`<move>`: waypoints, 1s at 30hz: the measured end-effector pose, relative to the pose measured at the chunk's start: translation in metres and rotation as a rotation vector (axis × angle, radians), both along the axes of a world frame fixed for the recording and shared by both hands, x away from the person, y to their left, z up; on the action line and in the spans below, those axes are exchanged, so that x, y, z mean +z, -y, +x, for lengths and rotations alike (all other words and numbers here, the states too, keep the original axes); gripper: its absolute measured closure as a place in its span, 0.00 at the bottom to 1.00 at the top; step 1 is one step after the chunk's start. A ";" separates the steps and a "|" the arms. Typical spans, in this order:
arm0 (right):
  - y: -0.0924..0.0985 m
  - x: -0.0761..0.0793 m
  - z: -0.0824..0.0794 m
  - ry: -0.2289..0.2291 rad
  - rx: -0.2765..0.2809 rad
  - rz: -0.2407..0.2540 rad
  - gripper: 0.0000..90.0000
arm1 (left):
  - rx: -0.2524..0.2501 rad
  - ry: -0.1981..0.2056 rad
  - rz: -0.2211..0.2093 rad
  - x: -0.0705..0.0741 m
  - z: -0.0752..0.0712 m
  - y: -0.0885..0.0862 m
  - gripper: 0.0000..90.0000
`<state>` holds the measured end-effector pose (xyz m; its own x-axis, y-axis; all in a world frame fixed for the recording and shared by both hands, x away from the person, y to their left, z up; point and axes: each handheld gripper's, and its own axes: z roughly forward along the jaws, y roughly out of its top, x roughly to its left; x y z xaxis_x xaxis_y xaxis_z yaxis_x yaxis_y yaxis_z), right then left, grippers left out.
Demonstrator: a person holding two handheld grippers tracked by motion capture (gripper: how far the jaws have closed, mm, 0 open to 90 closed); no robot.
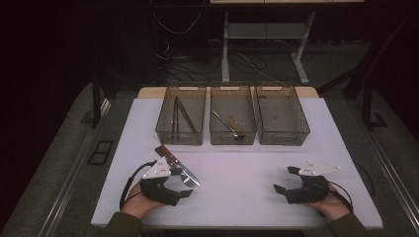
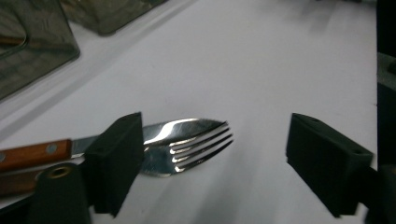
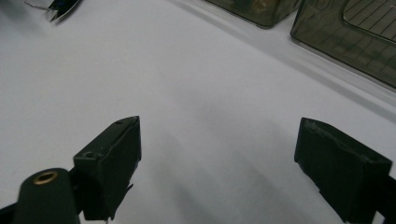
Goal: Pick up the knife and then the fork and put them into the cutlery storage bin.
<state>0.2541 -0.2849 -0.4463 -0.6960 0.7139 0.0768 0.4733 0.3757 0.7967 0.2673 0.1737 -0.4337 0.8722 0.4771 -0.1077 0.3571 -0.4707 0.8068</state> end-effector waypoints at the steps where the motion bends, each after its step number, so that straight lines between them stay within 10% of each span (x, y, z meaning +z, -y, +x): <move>1: 0.000 0.000 0.000 -0.001 0.000 0.000 0.17 | -0.006 -0.003 0.009 0.000 0.000 -0.002 0.32; 14: -0.001 0.000 0.000 0.000 0.010 -0.006 0.16 | 0.004 -0.046 0.105 0.001 0.006 -0.011 0.97; 30: -0.004 -0.001 0.001 -0.003 0.014 -0.017 0.16 | -0.055 -0.098 0.147 -0.012 0.013 0.002 0.99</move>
